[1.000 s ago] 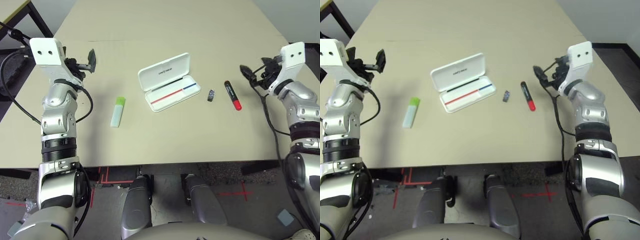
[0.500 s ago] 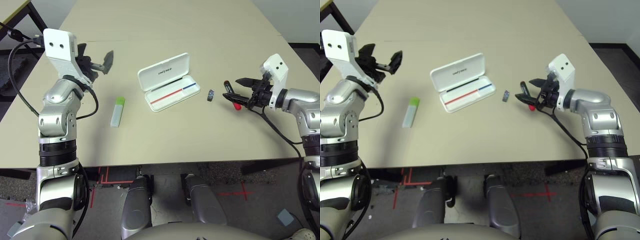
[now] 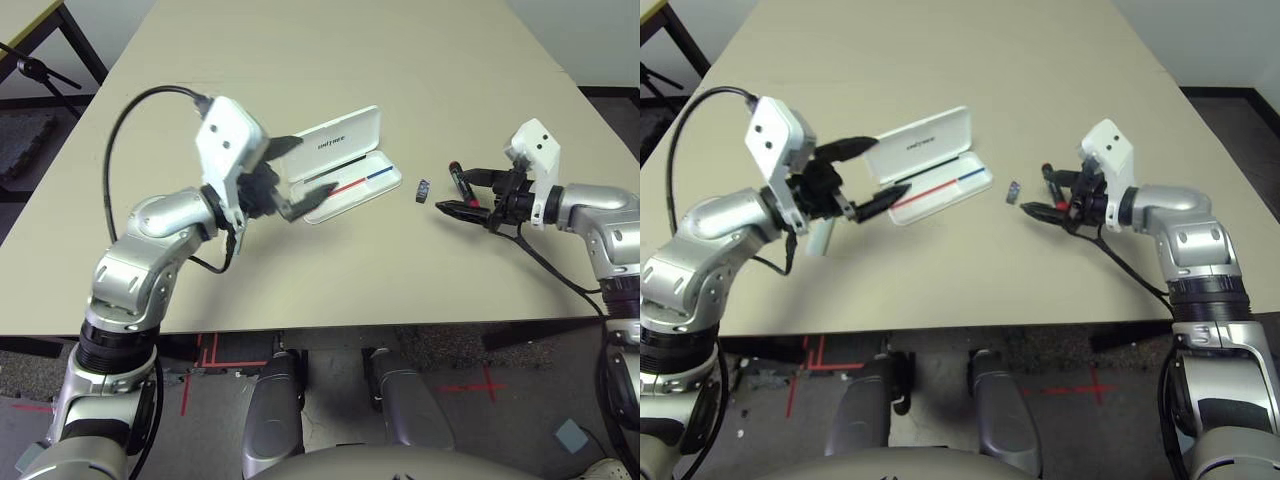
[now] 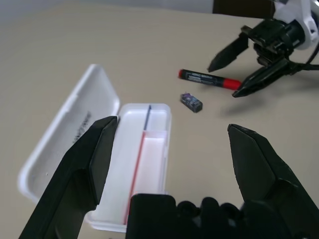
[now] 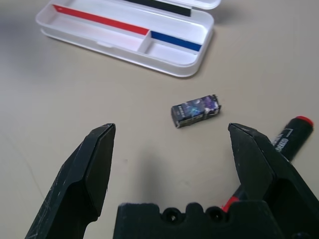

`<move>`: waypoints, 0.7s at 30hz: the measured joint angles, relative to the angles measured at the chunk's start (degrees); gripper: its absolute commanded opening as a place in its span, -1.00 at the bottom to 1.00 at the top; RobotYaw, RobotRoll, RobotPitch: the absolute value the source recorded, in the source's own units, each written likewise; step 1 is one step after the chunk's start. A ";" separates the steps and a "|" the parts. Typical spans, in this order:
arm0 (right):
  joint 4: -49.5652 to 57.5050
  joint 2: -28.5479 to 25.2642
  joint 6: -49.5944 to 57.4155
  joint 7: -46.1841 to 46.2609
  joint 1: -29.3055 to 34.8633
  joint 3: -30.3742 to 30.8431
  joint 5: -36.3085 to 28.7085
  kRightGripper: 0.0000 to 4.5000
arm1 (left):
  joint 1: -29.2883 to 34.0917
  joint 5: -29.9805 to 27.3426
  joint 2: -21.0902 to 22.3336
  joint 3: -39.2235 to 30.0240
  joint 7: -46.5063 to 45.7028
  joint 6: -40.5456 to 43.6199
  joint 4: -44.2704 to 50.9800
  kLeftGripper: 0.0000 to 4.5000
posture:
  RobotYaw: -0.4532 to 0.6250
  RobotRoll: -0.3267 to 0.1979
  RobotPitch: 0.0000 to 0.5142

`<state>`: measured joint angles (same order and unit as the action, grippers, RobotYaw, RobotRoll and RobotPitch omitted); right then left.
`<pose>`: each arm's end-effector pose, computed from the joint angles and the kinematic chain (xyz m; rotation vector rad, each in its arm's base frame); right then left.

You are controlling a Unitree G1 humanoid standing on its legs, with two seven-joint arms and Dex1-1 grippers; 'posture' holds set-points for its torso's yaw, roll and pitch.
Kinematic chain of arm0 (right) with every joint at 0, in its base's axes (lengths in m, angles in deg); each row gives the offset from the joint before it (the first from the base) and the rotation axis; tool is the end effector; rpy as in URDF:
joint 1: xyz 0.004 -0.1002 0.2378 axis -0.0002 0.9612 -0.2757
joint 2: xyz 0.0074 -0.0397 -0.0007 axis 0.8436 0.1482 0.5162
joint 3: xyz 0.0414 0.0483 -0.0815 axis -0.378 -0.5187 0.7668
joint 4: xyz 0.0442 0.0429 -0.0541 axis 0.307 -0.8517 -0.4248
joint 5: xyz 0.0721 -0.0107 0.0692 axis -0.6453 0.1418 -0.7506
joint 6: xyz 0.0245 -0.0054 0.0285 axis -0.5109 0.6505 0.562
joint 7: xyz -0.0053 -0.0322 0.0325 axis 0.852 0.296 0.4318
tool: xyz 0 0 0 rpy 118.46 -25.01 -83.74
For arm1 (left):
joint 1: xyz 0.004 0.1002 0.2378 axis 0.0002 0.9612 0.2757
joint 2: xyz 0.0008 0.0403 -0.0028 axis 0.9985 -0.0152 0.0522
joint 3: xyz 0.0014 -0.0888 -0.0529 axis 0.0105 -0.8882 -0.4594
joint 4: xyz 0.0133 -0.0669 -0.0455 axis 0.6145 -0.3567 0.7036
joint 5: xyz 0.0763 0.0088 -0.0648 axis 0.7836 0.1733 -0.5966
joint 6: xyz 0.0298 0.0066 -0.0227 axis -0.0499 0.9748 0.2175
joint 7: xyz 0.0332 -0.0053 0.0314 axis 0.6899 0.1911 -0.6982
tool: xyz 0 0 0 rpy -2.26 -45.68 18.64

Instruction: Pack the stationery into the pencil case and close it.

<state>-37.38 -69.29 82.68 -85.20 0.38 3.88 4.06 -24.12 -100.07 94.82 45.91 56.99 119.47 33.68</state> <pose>0.2885 -0.2721 0.1738 -0.2867 0.2834 0.8822 0.2395 0.1698 0.2060 0.3410 -0.0902 -0.9415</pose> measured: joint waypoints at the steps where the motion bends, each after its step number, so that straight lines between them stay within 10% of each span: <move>1: 0.29 0.00 0.19 0.00 -0.01 0.19 -0.15 1.00 | -0.47 0.91 0.05 1.55 0.23 -0.01 -0.40 0.99 | -0.27 0.25 -0.28; 21: 4.45 -1.95 1.39 0.21 0.00 1.88 0.42 1.00 | -4.06 14.04 -2.32 14.26 1.91 -1.27 -15.54 0.99 | -0.34 0.25 -0.30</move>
<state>-32.93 -71.24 84.07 -85.00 0.38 5.77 4.47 -28.18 -86.03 92.50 60.17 58.90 118.20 18.14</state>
